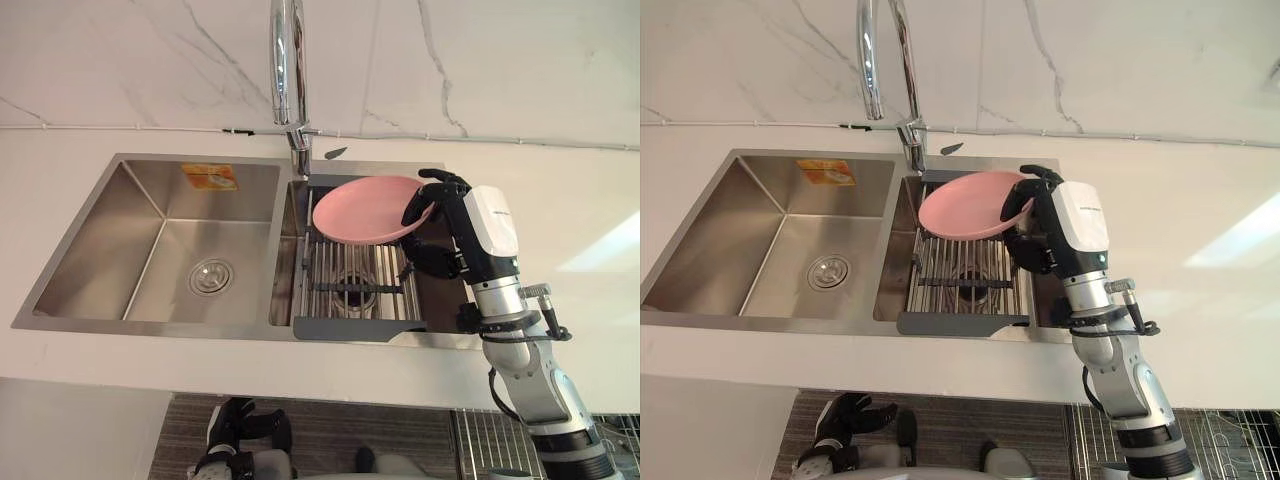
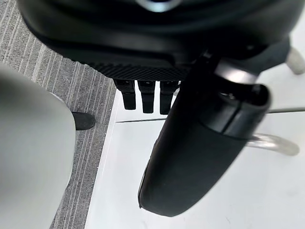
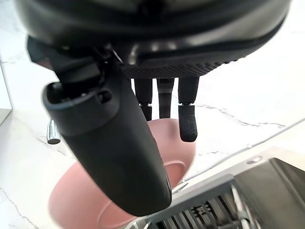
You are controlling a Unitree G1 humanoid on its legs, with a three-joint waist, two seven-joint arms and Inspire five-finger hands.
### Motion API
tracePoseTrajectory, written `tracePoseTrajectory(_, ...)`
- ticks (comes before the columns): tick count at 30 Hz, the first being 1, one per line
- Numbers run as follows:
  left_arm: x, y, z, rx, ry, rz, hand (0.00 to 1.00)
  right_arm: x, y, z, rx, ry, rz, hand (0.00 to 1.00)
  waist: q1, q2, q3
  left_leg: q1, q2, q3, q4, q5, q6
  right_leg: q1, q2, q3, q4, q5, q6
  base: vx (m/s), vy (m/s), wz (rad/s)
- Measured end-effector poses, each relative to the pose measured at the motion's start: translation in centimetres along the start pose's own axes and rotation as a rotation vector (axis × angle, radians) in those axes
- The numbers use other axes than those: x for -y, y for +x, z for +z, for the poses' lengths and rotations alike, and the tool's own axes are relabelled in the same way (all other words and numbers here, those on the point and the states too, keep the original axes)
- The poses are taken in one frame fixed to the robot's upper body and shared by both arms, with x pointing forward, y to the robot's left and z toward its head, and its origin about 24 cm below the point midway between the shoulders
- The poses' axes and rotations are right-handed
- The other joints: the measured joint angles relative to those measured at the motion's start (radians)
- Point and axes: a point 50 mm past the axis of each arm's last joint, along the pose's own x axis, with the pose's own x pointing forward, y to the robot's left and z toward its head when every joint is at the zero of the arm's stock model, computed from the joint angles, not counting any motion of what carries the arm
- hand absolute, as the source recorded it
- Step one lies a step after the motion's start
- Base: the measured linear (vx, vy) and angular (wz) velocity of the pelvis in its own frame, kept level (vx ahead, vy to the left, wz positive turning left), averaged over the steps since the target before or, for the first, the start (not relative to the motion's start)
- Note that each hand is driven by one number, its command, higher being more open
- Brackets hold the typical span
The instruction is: Walk over to the sink, pick up the cup, carry it to the dishwasher, place the cup inside the dishwasher, then close the dishwasher door
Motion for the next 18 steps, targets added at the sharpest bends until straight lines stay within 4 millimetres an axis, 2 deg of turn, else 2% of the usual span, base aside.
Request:
tracePoseTrajectory(3, 0.0, 0.1, 0.1, 0.007, 0.001, 0.004, 0.9, -0.1, -0.3, -0.1, -0.012, 0.007, 0.004, 0.3, -0.006, 0.0, 0.0, -0.021, 0.0, -0.012, 0.017, 0.001, -0.001, -0.003, 0.001, -0.01, 0.0, 0.001, -0.001, -0.02, -0.007, 0.12)
tracePoseTrajectory(6, 0.7, 0.6, 1.4, 0.047, 0.005, -0.015, 0.9, 0.5, -0.1, -0.1, -0.009, 0.006, -0.021, 0.3, -0.004, 0.006, 0.006, -0.111, 0.005, -0.053, 0.127, -0.028, -0.009, -0.046, 0.005, -0.035, 0.037, 0.004, -0.005, -0.06, -0.009, 0.28)
tracePoseTrajectory(8, 0.9, 0.7, 1.5, 0.05, 0.015, -0.015, 0.9, 0.7, 0.2, 0.2, 0.008, 0.006, -0.031, 0.3, -0.001, 0.013, 0.009, -0.116, 0.01, -0.08, 0.154, -0.035, -0.021, -0.06, 0.005, -0.033, 0.071, 0.003, -0.01, -0.11, 0.001, 0.02)
tracePoseTrajectory(9, 0.9, 0.7, 1.6, 0.055, 0.015, -0.013, 0.9, 1.0, 0.6, 0.6, 0.032, 0.004, -0.046, 0.3, -0.002, 0.011, 0.014, -0.135, 0.004, -0.105, 0.215, -0.087, -0.026, -0.065, -0.005, -0.03, 0.071, -0.006, -0.023, -0.09, 0.019, -0.2)
tracePoseTrajectory(10, 0.9, 0.7, 1.5, 0.051, 0.015, -0.01, 0.9, 1.2, 0.8, 0.8, 0.05, 0.004, -0.055, 0.3, -0.004, 0.017, 0.017, -0.158, 0.005, -0.122, 0.296, -0.133, -0.014, -0.073, -0.005, -0.027, 0.077, -0.006, -0.022, -0.07, 0.073, -0.7)
tracePoseTrajectory(11, 0.5, 0.5, 1.0, 0.033, 0.018, 0.002, 0.9, 1.5, 1.0, 1.3, 0.08, 0.007, -0.067, 0.3, -0.007, 0.023, 0.014, -0.178, 0.005, -0.145, 0.46, -0.239, -0.016, -0.102, -0.008, 0.003, 0.104, -0.003, -0.015, -0.06, 0.079, -0.75)
tracePoseTrajectory(13, 0.5, 0.4, 0.5, 0.015, 0.019, 0.01, 0.9, 1.8, 0.9, 1.4, 0.087, 0.0, -0.078, 0.3, -0.025, 0.04, 0.007, -0.162, 0.018, -0.148, 0.436, -0.284, -0.031, -0.128, 0.003, 0.026, 0.121, 0.004, -0.002, -0.03, 0.131, -0.56)
tracePoseTrajectory(15, 0.1, 0.7, 0.7, 0.014, 0.024, 0.027, 0.9, 1.8, 0.8, 1.3, 0.072, 0.015, -0.092, 0.3, -0.036, 0.014, 0.017, -0.155, -0.002, -0.116, 0.39, -0.265, -0.021, -0.167, -0.016, 0.07, 0.138, 0.022, 0.023, -0.07, 0.176, -0.44)
tracePoseTrajectory(17, 0.1, 0.7, 0.7, 0.013, 0.022, 0.028, 0.9, 1.8, 0.8, 1.3, 0.071, 0.018, -0.091, 0.3, -0.033, 0.011, 0.019, -0.147, -0.013, -0.084, 0.384, -0.259, -0.009, -0.173, -0.029, 0.102, 0.128, 0.04, 0.038, -0.08, 0.156, -0.57)
tracePoseTrajectory(18, 0.1, 0.6, 0.5, 0.01, 0.017, 0.033, 0.9, 1.6, 1.0, 1.5, 0.076, 0.029, -0.094, 0.3, -0.024, 0.011, 0.02, -0.131, -0.019, -0.039, 0.365, -0.254, 0.003, -0.176, -0.034, 0.146, 0.109, 0.064, 0.051, -0.09, 0.153, -0.69)
